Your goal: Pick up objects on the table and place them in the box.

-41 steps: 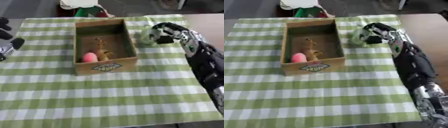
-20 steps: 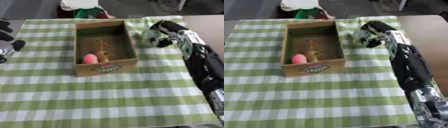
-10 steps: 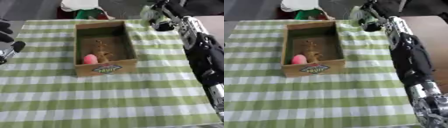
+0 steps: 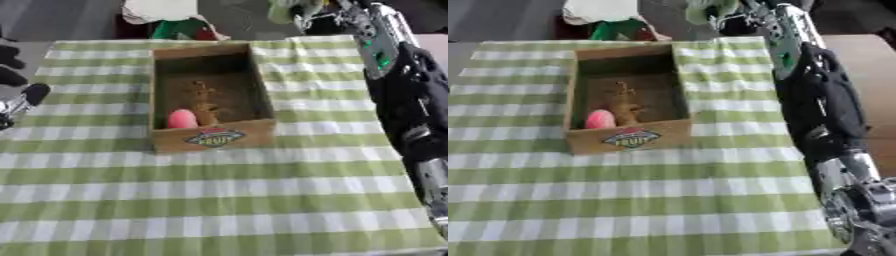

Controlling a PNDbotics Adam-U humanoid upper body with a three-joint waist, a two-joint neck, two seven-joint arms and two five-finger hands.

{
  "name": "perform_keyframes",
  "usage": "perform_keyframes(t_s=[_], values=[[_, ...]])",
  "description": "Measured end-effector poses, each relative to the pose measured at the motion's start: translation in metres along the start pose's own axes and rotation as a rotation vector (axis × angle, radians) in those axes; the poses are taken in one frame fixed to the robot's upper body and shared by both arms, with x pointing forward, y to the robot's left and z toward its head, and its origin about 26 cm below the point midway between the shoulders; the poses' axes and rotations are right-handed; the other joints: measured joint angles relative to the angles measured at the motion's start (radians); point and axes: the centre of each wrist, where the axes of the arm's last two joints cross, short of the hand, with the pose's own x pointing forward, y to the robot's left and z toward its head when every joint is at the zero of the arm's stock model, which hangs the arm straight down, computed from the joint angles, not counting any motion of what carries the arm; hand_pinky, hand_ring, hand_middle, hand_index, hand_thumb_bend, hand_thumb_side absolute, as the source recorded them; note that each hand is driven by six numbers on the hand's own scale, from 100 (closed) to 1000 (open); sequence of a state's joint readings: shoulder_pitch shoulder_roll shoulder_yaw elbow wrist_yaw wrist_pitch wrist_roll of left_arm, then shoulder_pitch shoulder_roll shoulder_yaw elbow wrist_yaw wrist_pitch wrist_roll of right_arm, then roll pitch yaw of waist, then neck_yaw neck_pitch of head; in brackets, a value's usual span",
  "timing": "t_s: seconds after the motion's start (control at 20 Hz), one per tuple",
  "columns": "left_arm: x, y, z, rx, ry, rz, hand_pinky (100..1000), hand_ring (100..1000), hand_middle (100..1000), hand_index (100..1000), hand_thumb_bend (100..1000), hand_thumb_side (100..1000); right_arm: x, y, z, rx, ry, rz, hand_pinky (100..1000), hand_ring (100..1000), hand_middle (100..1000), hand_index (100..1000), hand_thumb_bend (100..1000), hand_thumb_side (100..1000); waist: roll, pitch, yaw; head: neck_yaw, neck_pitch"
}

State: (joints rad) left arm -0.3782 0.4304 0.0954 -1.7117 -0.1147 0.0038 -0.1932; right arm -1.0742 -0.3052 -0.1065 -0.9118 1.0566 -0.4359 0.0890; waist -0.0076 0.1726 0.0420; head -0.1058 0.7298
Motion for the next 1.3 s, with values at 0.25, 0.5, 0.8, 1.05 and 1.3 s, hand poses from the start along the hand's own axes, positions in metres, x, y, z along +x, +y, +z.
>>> perform_keyframes(t_s=[0.25,0.5,0.8,1.05,1.3], values=[[0.000,0.000,0.000,0.000,-0.001,0.002,666,579,599,762,625,368,0.030,0.017,-0.014,0.076,-0.163,-0.021,646,770,248,381,100,177,0.001,0.000,0.005,-0.006,0.000],[0.000,-0.002,-0.001,0.001,-0.002,0.009,666,578,599,763,624,367,0.045,0.037,-0.019,0.159,-0.269,-0.027,647,772,252,386,100,194,0.001,0.001,0.006,-0.009,0.000],[0.000,-0.002,-0.001,0.001,-0.002,0.010,666,578,599,763,624,367,0.046,0.045,-0.019,0.189,-0.295,-0.023,647,772,252,386,100,194,0.000,0.001,0.006,-0.010,0.000],[0.000,-0.002,-0.001,0.001,-0.002,0.010,666,578,599,763,624,367,0.046,0.045,-0.019,0.188,-0.299,-0.021,647,772,252,386,100,194,0.000,0.001,0.006,-0.010,0.000],[0.000,-0.002,-0.001,0.001,-0.003,0.011,666,578,599,763,621,366,0.056,0.058,-0.019,0.229,-0.339,-0.031,754,885,643,779,100,316,-0.003,0.007,0.007,-0.011,0.000]])
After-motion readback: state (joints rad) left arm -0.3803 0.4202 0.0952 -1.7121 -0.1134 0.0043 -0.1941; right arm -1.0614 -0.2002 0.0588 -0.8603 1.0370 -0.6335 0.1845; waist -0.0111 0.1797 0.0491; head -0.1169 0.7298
